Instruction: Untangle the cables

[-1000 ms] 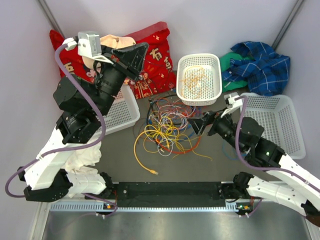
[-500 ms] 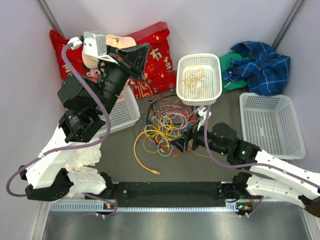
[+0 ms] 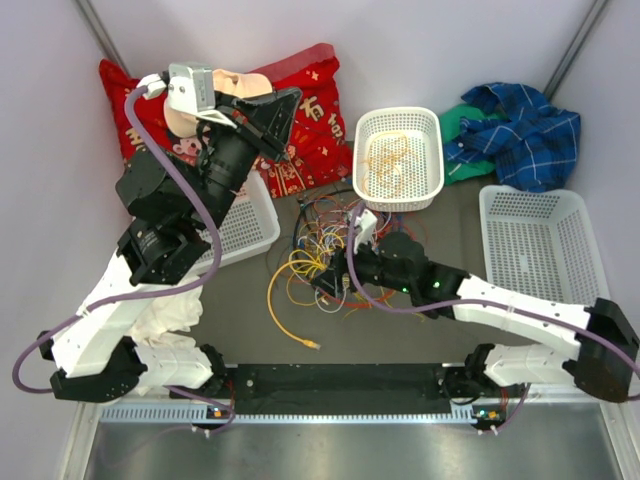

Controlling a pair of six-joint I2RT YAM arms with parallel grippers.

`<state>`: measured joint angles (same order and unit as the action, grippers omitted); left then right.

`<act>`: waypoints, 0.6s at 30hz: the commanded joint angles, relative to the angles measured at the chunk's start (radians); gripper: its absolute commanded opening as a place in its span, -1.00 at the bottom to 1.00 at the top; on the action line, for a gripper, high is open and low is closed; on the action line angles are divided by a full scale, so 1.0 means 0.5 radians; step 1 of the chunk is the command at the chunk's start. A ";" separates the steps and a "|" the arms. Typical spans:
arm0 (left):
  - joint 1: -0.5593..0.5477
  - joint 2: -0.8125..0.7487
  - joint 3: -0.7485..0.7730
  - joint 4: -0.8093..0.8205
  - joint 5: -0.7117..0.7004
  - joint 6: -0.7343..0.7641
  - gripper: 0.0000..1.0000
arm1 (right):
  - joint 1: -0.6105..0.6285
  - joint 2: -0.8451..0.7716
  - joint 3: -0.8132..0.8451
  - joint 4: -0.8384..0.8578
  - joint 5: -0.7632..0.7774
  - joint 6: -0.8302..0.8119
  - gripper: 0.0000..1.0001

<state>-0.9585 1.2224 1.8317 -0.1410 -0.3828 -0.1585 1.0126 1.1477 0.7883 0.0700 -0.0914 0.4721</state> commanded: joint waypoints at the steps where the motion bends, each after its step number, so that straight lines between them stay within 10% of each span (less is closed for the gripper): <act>1: -0.001 -0.027 0.049 0.024 -0.001 0.001 -1.00 | 0.030 0.165 0.157 0.247 0.023 -0.021 -0.10; 4: -0.001 -0.033 0.052 0.018 -0.032 0.047 -1.00 | 0.027 0.156 0.114 0.176 0.176 0.025 -1.00; 18: -0.001 -0.049 0.064 0.193 -0.228 0.360 -1.00 | -0.246 -0.252 -0.570 -0.260 0.533 0.396 -1.00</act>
<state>-0.9585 1.2037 1.8301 -0.1101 -0.4698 -0.0456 0.9077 1.0016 0.5495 0.0006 0.1410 0.5980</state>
